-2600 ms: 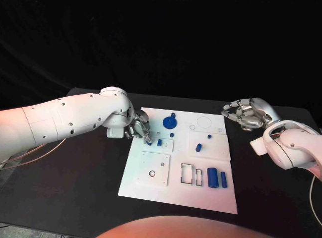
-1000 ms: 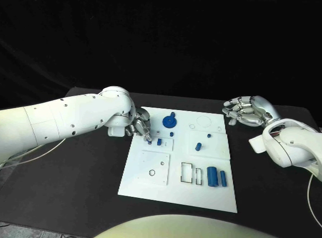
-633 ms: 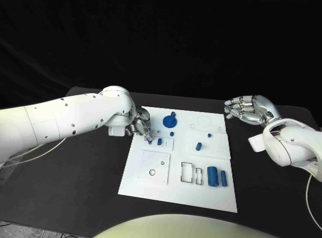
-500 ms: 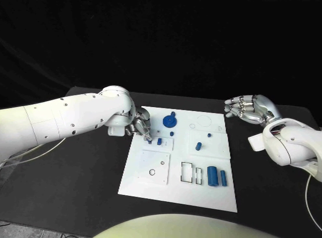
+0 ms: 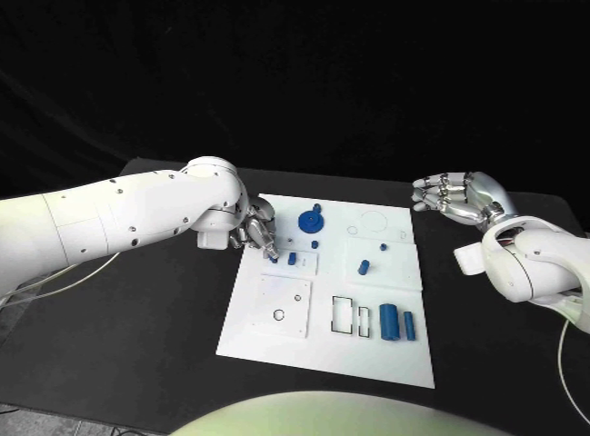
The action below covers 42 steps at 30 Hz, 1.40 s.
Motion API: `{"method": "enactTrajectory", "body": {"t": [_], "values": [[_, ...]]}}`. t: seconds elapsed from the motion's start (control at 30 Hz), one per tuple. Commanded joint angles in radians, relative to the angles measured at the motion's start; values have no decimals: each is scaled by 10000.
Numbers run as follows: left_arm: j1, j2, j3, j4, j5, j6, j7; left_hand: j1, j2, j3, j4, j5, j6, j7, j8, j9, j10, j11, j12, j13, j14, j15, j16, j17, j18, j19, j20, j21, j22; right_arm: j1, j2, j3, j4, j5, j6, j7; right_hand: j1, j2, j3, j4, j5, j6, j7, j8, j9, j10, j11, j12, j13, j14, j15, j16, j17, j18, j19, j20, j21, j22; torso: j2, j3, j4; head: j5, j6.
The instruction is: Assemble the parts on the task board
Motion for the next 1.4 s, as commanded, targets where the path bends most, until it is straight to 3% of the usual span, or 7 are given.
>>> {"method": "enactTrajectory", "body": {"t": [0.03, 1.4], "values": [[3, 4, 4, 37, 90, 61, 136, -10, 88, 2389, -2435, 64, 52, 7, 27, 7, 68, -8, 58, 8, 462, -52, 6, 352, 6, 54, 0, 52, 22, -9, 9, 0, -2, 107, 125, 228, -100, -2, -3, -76, 13, 53, 427, -79, -23, -1, 38, -88, -15, -34, 73, -67, -29, 132, -65, 23, -51, -33, 2, 0, -10, 4, 0], [-32, 25, -12, -57, 87, 112, 135, -28, 98, 2399, -2469, 66, 56, 7, 37, 4, 70, -9, 66, 7, 464, -53, 9, 358, 7, 50, -1, 57, 25, -18, -14, 0, 32, 116, 136, 209, -127, -16, -27, -124, 2, 35, 455, -140, -56, -37, 68, -184, -18, -60, 100, -144, -124, 131, -95, 50, -45, -146, 3, 3, -12, -29, -100]]}}
